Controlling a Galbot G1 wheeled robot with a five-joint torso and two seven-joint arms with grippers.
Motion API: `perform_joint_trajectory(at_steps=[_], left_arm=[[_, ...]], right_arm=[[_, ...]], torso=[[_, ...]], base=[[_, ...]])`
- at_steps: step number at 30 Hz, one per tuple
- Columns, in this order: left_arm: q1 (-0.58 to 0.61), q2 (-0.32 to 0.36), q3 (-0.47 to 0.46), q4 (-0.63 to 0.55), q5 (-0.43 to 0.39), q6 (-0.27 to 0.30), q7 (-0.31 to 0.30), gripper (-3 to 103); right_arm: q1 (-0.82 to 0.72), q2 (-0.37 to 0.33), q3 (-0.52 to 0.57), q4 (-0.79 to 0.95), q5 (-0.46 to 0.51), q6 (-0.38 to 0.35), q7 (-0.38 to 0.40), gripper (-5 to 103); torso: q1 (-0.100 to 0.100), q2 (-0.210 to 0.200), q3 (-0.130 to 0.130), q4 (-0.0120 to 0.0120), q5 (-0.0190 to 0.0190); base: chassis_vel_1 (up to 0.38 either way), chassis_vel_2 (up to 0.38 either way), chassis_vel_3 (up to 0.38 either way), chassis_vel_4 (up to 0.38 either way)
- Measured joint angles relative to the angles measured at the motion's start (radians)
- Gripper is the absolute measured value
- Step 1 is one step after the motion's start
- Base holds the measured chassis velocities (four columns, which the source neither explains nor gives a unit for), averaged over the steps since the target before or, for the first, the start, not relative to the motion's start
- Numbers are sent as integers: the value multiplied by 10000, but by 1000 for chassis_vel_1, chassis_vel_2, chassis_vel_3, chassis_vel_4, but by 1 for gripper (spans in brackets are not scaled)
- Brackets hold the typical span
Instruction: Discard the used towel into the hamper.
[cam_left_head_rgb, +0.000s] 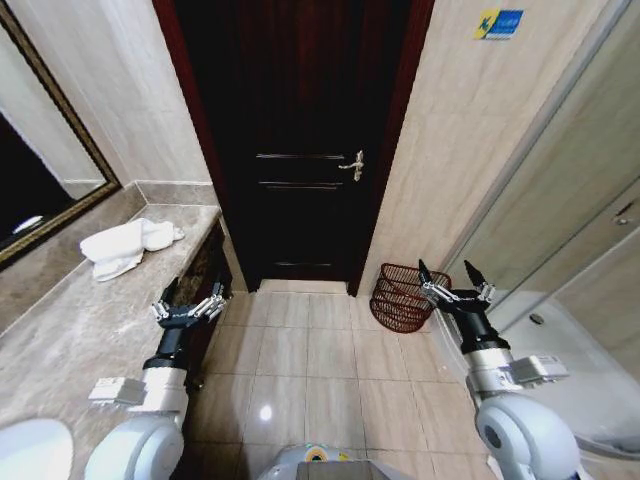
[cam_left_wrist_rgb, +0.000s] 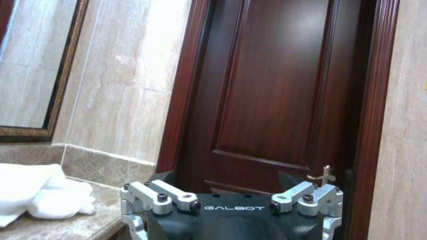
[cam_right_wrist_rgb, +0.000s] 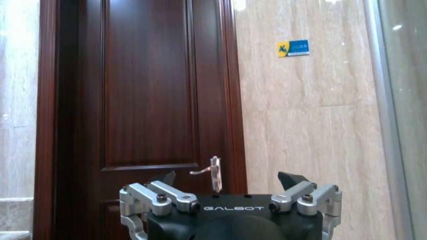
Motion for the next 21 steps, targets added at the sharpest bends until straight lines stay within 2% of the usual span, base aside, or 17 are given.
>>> perform_joint_trajectory(at_steps=[21], left_arm=[[84, -50, -45, -105, -12, -98, -35, 100]], right_arm=[[-36, 2, 11, 49, 33, 105, -48, 100]], torso=[[1, -1, 1, -1, -2]], base=[[-131, 135, 128, -133]])
